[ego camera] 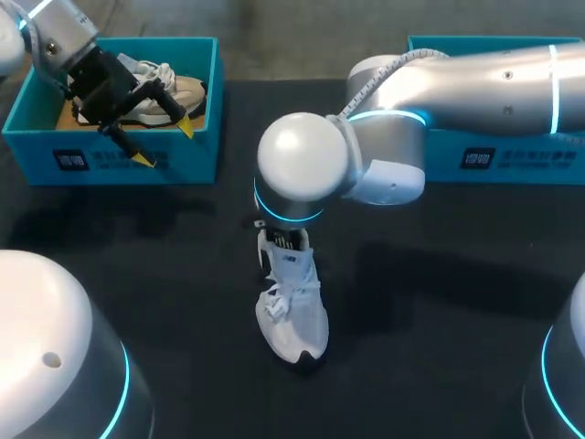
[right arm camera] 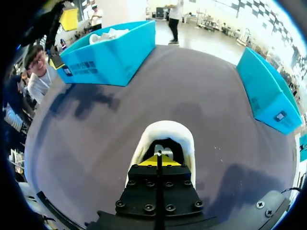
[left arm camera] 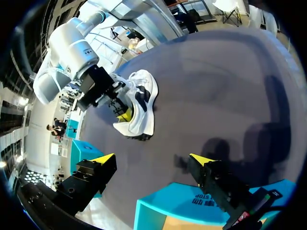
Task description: Take the shoe out of the shoebox, open the shoe tongue, remove and reinsert the insole, then place the shoe into the shoebox
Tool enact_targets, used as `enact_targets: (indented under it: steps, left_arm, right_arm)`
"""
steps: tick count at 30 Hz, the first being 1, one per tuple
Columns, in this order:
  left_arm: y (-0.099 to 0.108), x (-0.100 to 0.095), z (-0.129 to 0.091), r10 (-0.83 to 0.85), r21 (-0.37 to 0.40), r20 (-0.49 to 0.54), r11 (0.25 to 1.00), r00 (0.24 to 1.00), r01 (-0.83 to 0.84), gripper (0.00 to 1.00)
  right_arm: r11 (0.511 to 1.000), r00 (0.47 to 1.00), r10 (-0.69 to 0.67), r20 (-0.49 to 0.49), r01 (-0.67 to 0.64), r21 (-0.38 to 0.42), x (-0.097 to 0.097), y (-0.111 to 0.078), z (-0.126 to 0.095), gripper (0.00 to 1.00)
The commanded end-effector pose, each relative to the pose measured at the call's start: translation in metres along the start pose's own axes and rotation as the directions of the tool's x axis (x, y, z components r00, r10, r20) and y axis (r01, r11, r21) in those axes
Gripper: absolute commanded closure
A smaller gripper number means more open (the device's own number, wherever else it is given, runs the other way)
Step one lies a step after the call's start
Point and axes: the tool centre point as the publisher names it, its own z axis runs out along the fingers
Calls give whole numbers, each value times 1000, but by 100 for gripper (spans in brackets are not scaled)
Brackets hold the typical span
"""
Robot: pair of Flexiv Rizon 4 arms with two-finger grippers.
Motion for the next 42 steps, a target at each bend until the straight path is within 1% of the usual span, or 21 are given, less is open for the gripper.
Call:
enact_targets:
  steps: [1, 2, 4, 5, 7, 8, 12, 14, 20, 24, 29, 30, 32, 34, 35, 36, 38, 42]
  left_arm:
    - [-1, 0, 0, 0, -2, -3, 1000, 1000, 0, 0]
    - [-1, 0, 0, 0, -2, -3, 1000, 1000, 0, 0]
    - [-1, 0, 0, 0, -2, -3, 1000, 1000, 0, 0]
    - [-1, 0, 0, 0, -2, -3, 1000, 1000, 0, 0]
    - [-1, 0, 0, 0, -2, -3, 1000, 1000, 0, 0]
    - [-1, 0, 0, 0, -2, -3, 1000, 1000, 0, 0]
    - [-1, 0, 0, 0, -2, -3, 1000, 1000, 0, 0]
    - [-1, 0, 0, 0, -2, -3, 1000, 1000, 0, 0]
    - [-1, 0, 0, 0, -2, -3, 1000, 1000, 0, 0]
    - [-1, 0, 0, 0, -2, -3, 1000, 1000, 0, 0]
    - [-1, 0, 0, 0, -2, -3, 1000, 1000, 0, 0]
    - [-1, 0, 0, 0, -2, -3, 1000, 1000, 0, 0]
    - [-1, 0, 0, 0, -2, -3, 1000, 1000, 0, 0]
    - [-1, 0, 0, 0, -2, -3, 1000, 1000, 0, 0]
    - [-1, 0, 0, 0, -2, -3, 1000, 1000, 0, 0]
    - [-1, 0, 0, 0, -2, -3, 1000, 1000, 0, 0]
    - [-1, 0, 0, 0, -2, -3, 1000, 1000, 0, 0]
    - [-1, 0, 0, 0, -2, -3, 1000, 1000, 0, 0]
  right_arm:
    - [999, 998, 15, -62, -17, -38, -5, 0, -1, 100]
    - [999, 998, 17, -64, -20, -37, -5, 0, -3, 100]
    - [997, 993, 17, -118, -25, -69, -6, 1, -6, 100]
    - [998, 993, 16, -121, -24, -65, -6, 2, -7, 100]
    - [997, 987, 12, -158, -23, -69, -4, 5, -7, 100]
    - [998, 989, 7, -148, -15, -54, -3, 5, -4, 100]
    - [999, 986, 16, -165, -23, -41, -3, 5, 4, 100]
    - [999, 980, 25, -197, -32, -30, -4, 4, 10, 100]
    - [999, 971, 30, -237, -35, -15, -2, 6, 12, 100]
    - [1000, 965, 25, -259, -23, 11, 6, 9, 16, 100]
    - [1000, 960, 17, -280, -11, 25, 14, 7, 24, 100]
    - [999, 962, 12, -271, 1, 48, 17, 7, 27, 100]
    - [998, 960, 13, -280, 2, 56, 19, 6, 32, 100]
    - [997, 958, 22, -286, 1, 79, 21, 3, 40, 100]
    - [996, 956, 31, -293, -5, 87, 21, 1, 45, 100]
    - [996, 956, 31, -293, -5, 87, 21, 1, 45, 100]
    - [994, 953, 45, -300, -14, 105, 22, -4, 56, 100]
    - [991, 950, 64, -305, -26, 128, 21, -10, 67, 100]
